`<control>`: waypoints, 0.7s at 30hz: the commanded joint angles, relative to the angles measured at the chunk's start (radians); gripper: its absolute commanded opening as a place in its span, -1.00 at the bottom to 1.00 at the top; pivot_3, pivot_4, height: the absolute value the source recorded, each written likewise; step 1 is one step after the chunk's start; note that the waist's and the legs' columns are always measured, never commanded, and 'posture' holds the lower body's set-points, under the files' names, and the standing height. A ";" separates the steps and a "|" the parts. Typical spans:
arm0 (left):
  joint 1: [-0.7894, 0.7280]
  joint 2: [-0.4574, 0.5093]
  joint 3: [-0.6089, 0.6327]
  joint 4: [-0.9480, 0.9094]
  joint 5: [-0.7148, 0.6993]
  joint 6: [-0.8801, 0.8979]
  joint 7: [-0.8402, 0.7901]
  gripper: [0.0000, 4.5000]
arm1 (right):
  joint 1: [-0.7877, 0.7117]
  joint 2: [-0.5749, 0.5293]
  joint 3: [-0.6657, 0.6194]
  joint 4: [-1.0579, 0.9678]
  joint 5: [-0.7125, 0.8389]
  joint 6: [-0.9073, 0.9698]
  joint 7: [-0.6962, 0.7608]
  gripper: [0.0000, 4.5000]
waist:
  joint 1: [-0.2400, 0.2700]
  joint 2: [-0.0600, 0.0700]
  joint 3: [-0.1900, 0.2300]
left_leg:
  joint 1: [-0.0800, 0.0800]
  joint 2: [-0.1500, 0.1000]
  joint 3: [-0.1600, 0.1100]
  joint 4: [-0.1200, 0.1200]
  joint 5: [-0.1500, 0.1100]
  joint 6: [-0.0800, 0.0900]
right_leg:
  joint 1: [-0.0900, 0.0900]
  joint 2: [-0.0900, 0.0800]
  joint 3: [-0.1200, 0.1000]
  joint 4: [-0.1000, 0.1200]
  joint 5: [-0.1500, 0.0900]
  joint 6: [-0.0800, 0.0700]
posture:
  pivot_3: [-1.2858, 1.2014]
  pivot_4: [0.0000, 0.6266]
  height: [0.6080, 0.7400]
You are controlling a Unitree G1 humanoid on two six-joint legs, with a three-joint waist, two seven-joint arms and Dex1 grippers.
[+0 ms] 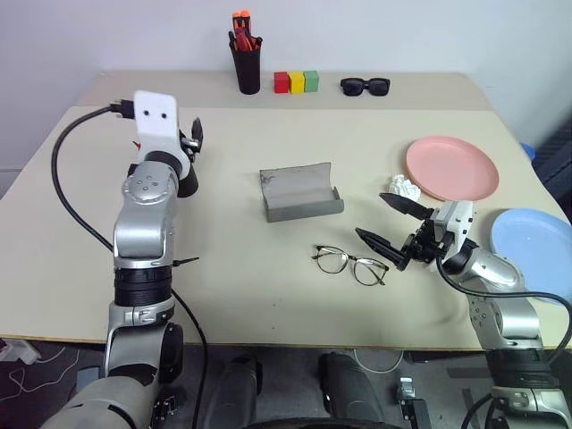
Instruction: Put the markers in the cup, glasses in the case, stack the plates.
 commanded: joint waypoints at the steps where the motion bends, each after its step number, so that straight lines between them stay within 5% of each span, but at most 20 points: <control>1: -0.058 0.026 0.014 -0.111 -0.114 0.016 -0.105 0.53 | 0.005 -0.003 -0.027 -0.046 0.004 -0.011 -0.020 1.00 | 0.000 0.000 0.000 | 0.000 0.000 0.000 0.000 0.000 0.000 | 0.000 0.000 0.000 0.000 0.000 0.000 | 0.03 -0.52 1.00; 6: -0.125 0.130 -0.126 -0.157 -0.302 0.199 -0.419 0.53 | 0.053 -0.028 -0.034 -0.099 0.003 0.045 -0.058 1.00 | 0.001 0.000 0.000 | 0.000 0.000 0.000 0.000 0.000 0.000 | 0.000 0.000 0.000 0.000 0.000 0.000 | 0.03 -0.52 1.00; 11: -0.117 0.276 -0.322 -0.038 -0.361 0.123 -0.829 0.53 | 0.158 -0.060 -0.096 -0.182 0.023 0.069 -0.082 1.00 | -0.005 0.002 -0.001 | 0.000 0.000 0.001 -0.001 0.000 0.000 | 0.001 0.000 0.000 -0.001 0.000 0.000 | 0.03 -0.52 1.00; 15: -0.189 0.319 -0.468 0.215 -0.263 -0.037 -1.031 0.53 | 0.271 -0.075 -0.170 -0.265 0.032 0.070 -0.102 1.00 | -0.004 0.002 -0.001 | 0.001 0.000 0.001 -0.001 0.000 0.000 | 0.000 0.001 0.000 0.000 0.000 -0.001 | 0.03 -0.52 1.00; 21: -0.368 0.237 -0.552 0.633 -0.108 -0.275 -1.098 0.53 | 0.445 -0.074 -0.283 -0.392 0.064 0.082 -0.118 1.00 | 0.006 0.001 0.000 | -0.001 0.000 0.001 0.000 0.000 0.000 | 0.001 0.000 0.000 -0.003 0.000 0.000 | 0.03 -0.52 1.00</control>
